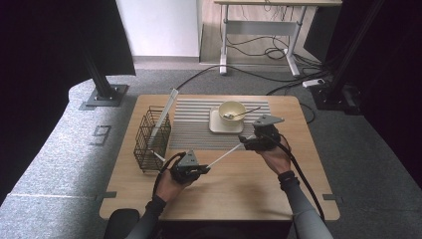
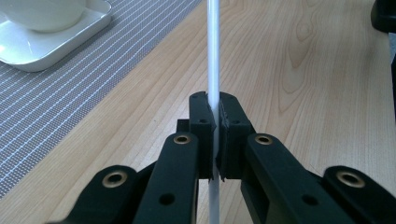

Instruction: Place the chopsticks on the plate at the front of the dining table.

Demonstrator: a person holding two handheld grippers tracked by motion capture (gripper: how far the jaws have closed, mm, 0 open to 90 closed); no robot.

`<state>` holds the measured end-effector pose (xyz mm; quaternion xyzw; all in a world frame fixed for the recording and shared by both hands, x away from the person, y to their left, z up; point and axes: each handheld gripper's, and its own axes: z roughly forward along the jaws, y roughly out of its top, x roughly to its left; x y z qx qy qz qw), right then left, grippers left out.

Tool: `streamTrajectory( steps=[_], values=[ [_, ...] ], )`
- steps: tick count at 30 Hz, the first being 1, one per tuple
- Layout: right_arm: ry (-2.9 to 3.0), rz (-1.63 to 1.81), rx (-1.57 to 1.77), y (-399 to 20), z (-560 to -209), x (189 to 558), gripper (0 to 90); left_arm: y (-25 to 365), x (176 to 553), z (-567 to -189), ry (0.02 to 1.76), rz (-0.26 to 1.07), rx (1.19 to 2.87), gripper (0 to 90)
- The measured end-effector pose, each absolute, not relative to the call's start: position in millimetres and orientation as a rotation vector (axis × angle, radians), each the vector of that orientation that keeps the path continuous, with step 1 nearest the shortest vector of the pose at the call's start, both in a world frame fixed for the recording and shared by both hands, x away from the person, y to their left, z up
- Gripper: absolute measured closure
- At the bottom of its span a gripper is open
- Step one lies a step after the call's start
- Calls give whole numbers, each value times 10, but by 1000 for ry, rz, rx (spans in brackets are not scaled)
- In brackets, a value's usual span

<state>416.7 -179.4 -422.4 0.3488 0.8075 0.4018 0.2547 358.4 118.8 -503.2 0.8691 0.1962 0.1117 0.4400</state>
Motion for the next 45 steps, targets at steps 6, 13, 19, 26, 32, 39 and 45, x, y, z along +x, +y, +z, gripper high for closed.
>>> streamTrajectory(
  steps=[6, 13, 19, 26, 32, 39, 45],
  values=[
    [2196, 1073, 1000, -1890, -4414, 4233, 253, 1177, 3571, -5018, 485, 284, 2165, 854],
    [2216, 1084, 982, -1930, -4435, 4206, 199, 1154, 3584, -5051, 503, 272, 2199, 855],
    [2221, 1104, 1005, -2082, -4402, 4097, 125, 1135, 3592, -5065, 526, 284, 2233, 855],
    [2194, 1079, 1094, -2332, -4550, 3991, 0, 1134, 3622, -5076, 590, 288, 2248, 855],
    [2157, 1109, 1143, -2555, -4765, 3886, 0, 1114, 3643, -5103, 610, 295, 2273, 854],
    [2122, 1111, 1185, -2749, -4999, 3783, 0, 1085, 3675, -5121, 651, 305, 2282, 854],
    [2155, 1065, 1205, -2813, -5175, 3739, 0, 1112, 3704, -5130, 705, 316, 2270, 854]
  ],
)
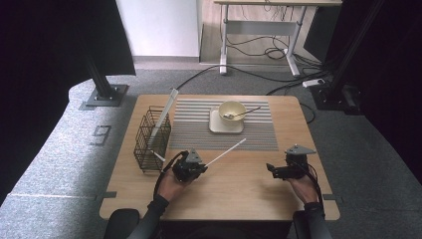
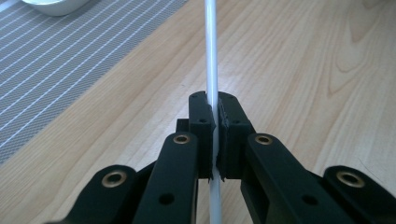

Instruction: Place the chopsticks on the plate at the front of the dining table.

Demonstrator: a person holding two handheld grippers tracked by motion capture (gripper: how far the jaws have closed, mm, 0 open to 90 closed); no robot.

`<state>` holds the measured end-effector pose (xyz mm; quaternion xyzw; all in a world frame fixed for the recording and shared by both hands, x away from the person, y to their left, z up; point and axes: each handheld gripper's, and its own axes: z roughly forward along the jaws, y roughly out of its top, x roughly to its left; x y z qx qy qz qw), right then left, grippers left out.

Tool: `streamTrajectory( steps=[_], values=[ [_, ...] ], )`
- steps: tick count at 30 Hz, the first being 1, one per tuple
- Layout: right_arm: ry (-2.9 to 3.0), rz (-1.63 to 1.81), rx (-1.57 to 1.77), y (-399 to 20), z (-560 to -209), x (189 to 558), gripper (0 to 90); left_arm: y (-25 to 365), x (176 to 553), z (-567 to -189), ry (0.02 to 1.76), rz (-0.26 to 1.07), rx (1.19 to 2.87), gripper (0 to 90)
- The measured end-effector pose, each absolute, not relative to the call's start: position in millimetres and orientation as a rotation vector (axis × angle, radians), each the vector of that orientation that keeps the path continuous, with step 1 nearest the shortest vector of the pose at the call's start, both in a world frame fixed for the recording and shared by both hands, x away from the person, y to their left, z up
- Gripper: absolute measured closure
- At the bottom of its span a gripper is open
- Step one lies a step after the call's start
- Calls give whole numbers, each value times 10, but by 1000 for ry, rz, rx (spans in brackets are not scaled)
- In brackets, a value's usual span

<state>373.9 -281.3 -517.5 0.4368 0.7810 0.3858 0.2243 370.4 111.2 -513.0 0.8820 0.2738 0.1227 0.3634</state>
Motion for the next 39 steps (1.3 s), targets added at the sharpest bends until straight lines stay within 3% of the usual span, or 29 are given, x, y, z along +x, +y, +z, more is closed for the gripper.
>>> streamTrajectory(
  steps=[15, 39],
  values=[
    [2290, 990, 1228, -2779, -5637, 3781, 0, 1176, 3836, -5144, 856, 361, 2254, 854],
    [2298, 967, 1210, -2751, -5639, 3780, 0, 1182, 4160, -5267, 1067, 386, 2225, 855]
  ],
)
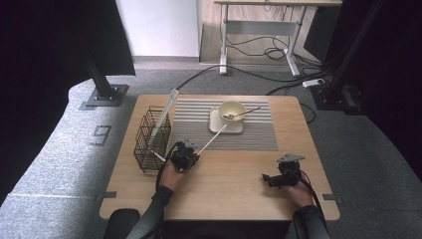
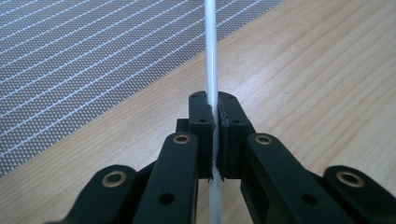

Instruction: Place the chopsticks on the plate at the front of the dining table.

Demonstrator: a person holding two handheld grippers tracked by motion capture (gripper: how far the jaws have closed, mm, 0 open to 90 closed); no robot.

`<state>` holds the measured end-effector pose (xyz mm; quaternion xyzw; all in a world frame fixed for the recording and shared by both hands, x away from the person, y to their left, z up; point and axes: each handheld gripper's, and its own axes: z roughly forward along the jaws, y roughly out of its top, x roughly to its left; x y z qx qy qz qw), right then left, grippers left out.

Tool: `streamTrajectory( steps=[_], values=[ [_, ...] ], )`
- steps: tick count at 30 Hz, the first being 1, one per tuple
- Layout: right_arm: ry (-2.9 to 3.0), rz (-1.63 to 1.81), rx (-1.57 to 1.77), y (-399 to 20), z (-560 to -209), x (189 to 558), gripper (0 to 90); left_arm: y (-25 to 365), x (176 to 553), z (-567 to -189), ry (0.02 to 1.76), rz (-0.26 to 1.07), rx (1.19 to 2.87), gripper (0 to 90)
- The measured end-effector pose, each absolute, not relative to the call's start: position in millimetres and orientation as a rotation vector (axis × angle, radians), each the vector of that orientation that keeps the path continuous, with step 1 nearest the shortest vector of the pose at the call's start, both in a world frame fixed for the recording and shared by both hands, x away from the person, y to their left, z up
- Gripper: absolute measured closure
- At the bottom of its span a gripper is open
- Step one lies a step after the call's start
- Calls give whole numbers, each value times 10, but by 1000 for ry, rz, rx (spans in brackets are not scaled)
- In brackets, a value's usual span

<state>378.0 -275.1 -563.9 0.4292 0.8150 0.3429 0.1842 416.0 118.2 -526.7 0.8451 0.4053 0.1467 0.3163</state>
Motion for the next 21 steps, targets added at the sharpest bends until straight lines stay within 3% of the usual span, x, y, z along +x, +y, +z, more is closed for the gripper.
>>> streamTrajectory(
  steps=[21],
  values=[
    [2299, 967, 1208, -2749, -5639, 3781, 0, 1201, 4462, -5284, 1215, 430, 2178, 855]
  ],
)
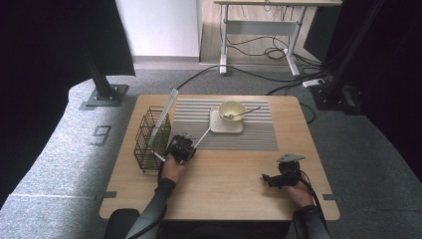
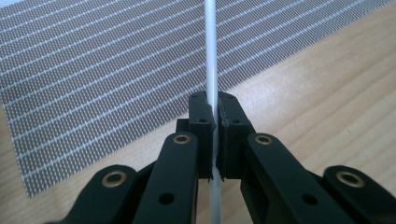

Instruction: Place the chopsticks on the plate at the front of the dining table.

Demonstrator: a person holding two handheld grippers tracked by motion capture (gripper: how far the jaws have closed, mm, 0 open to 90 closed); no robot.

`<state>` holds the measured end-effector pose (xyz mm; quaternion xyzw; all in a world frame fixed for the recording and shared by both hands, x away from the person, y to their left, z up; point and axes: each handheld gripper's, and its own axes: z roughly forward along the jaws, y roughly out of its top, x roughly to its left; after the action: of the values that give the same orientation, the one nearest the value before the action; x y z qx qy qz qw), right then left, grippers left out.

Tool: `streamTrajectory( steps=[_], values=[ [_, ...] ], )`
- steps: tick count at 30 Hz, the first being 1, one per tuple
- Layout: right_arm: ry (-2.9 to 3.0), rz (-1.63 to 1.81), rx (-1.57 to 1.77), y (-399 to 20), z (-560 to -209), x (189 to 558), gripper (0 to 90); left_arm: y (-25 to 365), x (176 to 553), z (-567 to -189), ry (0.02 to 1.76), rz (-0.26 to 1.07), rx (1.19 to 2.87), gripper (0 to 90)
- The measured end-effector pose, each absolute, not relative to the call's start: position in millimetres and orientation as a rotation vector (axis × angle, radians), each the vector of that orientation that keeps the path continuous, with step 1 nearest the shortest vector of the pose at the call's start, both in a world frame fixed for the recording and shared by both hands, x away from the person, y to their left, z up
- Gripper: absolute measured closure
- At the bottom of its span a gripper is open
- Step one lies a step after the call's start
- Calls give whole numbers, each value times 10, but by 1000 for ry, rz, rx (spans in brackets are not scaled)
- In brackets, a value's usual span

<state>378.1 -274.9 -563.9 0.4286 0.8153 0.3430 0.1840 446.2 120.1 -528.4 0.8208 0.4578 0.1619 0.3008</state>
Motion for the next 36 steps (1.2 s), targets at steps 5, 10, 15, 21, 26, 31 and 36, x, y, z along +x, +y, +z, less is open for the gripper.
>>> streamTrajectory(
  steps=[5, 10, 15, 21, 26, 31, 36],
  values=[
    [2299, 967, 1208, -2750, -5639, 3781, 0, 1172, 4561, -5279, 1236, 438, 2167, 855],
    [2299, 967, 1207, -2750, -5639, 3781, 0, 1134, 4657, -5285, 1245, 450, 2167, 856],
    [2299, 967, 1208, -2750, -5639, 3782, 0, 1084, 4740, -5291, 1248, 457, 2166, 855],
    [2299, 967, 1208, -2750, -5639, 3782, 0, 1017, 4873, -5315, 1261, 479, 2149, 855],
    [2299, 967, 1208, -2750, -5639, 3782, 0, 948, 4959, -5323, 1261, 473, 2148, 855],
    [2299, 967, 1207, -2750, -5639, 3782, 0, 890, 5042, -5343, 1267, 479, 2166, 855],
    [2299, 967, 1208, -2750, -5639, 3782, 0, 836, 5115, -5344, 1269, 482, 2165, 855]
  ],
)
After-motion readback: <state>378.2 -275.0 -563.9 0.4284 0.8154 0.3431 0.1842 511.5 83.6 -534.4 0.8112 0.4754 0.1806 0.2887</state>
